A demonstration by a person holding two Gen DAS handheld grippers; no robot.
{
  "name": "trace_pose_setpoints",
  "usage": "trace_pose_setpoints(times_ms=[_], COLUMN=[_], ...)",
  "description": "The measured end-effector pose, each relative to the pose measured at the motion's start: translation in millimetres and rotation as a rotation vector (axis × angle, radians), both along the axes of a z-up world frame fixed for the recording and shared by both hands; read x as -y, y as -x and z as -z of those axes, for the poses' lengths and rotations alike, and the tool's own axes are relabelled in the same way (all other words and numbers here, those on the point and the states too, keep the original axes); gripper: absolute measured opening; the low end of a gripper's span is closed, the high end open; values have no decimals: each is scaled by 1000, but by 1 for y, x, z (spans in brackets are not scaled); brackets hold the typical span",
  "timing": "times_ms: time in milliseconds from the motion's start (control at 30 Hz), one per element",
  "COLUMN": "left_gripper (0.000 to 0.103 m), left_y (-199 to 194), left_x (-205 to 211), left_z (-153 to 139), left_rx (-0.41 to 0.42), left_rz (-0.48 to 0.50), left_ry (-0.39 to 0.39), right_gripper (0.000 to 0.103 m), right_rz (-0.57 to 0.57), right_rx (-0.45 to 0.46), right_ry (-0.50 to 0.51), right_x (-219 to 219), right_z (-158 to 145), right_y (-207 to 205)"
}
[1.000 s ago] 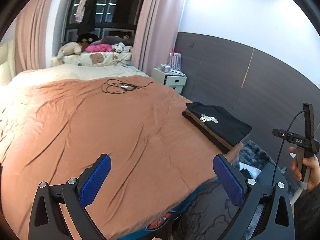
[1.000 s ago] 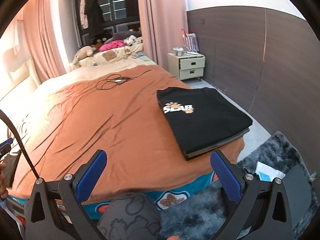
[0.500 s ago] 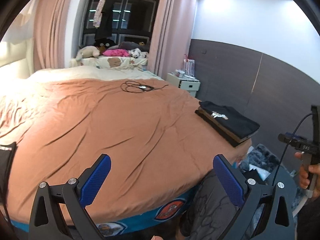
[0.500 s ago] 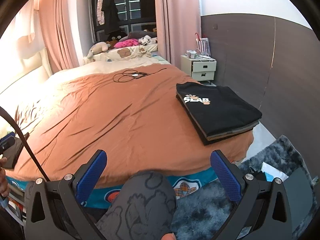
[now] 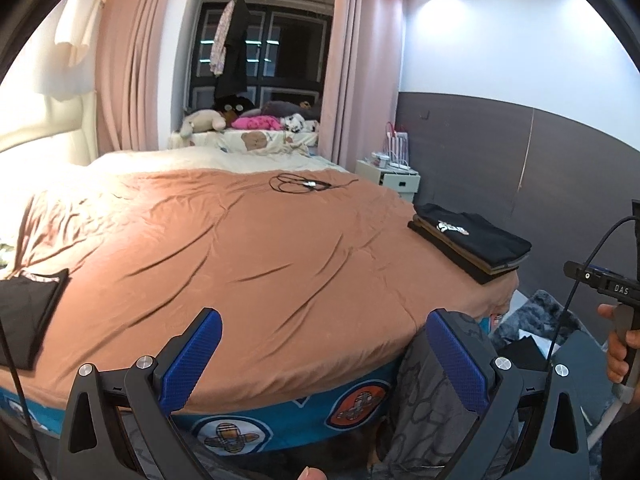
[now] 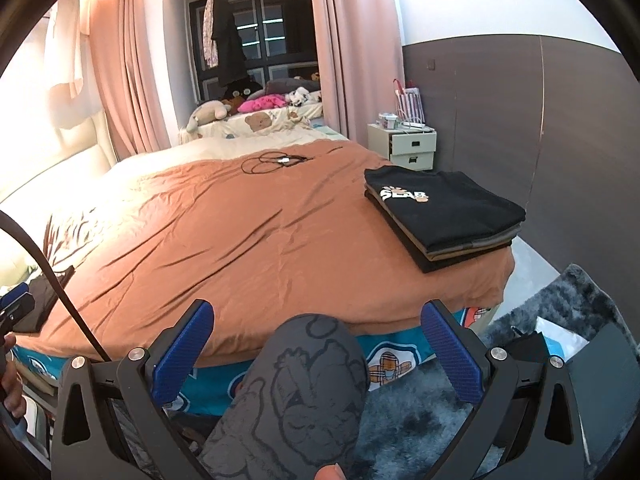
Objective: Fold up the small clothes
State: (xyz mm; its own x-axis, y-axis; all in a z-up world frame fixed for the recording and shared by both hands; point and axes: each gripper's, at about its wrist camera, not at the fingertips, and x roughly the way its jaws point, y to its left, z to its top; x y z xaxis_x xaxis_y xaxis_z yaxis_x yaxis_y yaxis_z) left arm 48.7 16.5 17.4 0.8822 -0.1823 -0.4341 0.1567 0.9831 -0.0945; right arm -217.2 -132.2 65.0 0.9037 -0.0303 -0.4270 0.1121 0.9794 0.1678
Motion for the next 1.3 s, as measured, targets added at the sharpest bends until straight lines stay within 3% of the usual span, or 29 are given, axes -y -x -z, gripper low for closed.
trace_pose_setpoints(times_ms=[300,1300], left_gripper=[102,103], left_y=[20,33], left_x=[-3,-5], left_z=[-1,-14], left_rx=[34,51], left_rz=[-4,-26], left_ry=[14,18], right_gripper=[103,103], right_rz=[-5,-8], right_rx=[30,31], right_ry=[10,0], right_x=[-22,-33], right_z=[12,14], right_y=[11,8])
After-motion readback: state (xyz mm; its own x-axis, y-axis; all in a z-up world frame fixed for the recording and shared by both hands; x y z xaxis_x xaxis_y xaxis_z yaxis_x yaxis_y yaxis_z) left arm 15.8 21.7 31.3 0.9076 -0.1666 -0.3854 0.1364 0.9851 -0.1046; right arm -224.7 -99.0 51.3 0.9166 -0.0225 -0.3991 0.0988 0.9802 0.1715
